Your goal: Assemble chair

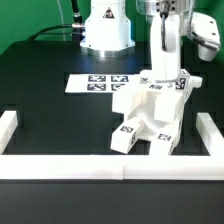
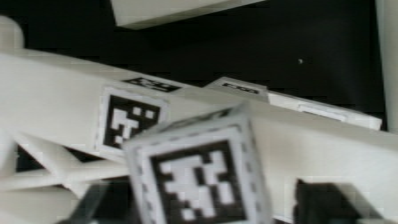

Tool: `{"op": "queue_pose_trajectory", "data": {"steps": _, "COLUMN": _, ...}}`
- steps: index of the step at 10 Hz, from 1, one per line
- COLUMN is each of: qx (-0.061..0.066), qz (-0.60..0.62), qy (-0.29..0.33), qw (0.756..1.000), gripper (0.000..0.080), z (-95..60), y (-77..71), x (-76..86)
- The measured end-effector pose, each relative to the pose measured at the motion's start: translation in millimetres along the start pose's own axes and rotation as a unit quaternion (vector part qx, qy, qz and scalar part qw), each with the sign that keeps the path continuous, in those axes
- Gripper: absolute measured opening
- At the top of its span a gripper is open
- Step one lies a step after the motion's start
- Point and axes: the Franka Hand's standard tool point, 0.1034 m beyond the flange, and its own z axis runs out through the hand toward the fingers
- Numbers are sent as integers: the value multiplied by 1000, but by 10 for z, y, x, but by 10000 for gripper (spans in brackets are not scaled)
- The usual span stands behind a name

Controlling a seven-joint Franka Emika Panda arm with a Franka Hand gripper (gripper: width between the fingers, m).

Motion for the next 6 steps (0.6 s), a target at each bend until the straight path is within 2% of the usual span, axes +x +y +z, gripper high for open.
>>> {"op": "queue_pose_trajectory", "data": {"steps": 1, "qx": 0, "qz": -2, "qy": 0, "qw": 1000, "gripper": 556, "z": 0, "y": 0, "x": 0}}
{"op": "queue_pose_trajectory", "data": {"steps": 2, "qx": 0, "qz": -18, "qy": 0, "qw": 1000, "gripper": 556, "z": 0, "y": 1, "x": 1}}
{"op": "queue_pose_trajectory", "data": {"steps": 3, "qx": -1, "qz": -30, "qy": 0, "qw": 1000, "gripper": 634, "z": 1, "y": 2, "x": 0}}
{"op": "queue_pose_trajectory", "data": {"steps": 6, "qx": 6, "qz": -137, "qy": 2, "qw": 991, "gripper": 646, "z": 13, "y": -12, "x": -8}}
